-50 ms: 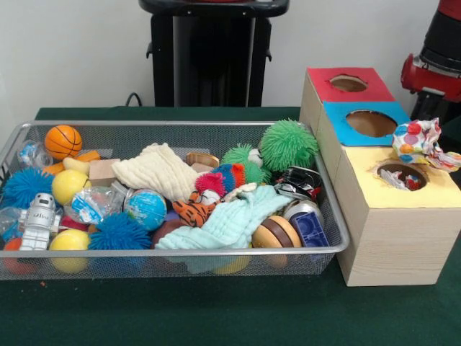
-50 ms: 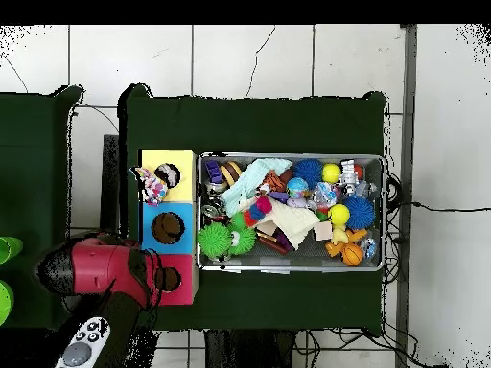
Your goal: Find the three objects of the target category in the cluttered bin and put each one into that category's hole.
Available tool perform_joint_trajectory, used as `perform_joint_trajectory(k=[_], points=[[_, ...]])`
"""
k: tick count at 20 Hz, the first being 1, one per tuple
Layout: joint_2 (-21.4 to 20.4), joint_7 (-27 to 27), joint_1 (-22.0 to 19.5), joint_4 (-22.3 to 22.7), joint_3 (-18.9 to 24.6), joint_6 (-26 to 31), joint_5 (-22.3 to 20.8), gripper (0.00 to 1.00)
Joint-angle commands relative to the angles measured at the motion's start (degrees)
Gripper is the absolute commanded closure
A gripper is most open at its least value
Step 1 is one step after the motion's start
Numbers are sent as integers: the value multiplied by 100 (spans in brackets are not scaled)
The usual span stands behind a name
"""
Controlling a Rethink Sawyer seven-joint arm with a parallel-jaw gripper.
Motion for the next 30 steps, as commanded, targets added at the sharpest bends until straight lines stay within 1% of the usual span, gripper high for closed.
perform_joint_trajectory(k=[1, 5, 8, 10, 11, 13, 14, 15, 17, 21, 23, 25, 26, 28, 30], points=[[78, 1627, -431, -1240, -351, 1317, 49, 100], [12, 1580, -603, -1491, -505, 1516, 8, 100], [-218, 1279, -797, -1448, -444, 1641, -67, 100], [-305, 1124, -891, -1358, -420, 1529, -112, 100], [-314, 983, -968, -1299, -409, 1377, -173, 100], [-138, 524, -1287, -1018, -254, 527, -392, 100], [42, 470, -1405, -963, -237, 132, -508, 100], [175, 420, -1471, -971, -256, 105, -622, 100], [268, 371, -1625, -844, -93, -127, -675, 100], [247, 214, -1796, -807, 174, -146, -799, 100], [217, 272, -1870, -790, 312, -176, -767, 100], [221, 404, -2045, -715, 666, -354, -571, 100], [241, 518, -2047, -739, 699, -351, -513, 100], [220, 584, -1906, -978, 436, 190, -621, 100], [13, 553, -1715, -1068, 148, 770, -786, 100]])
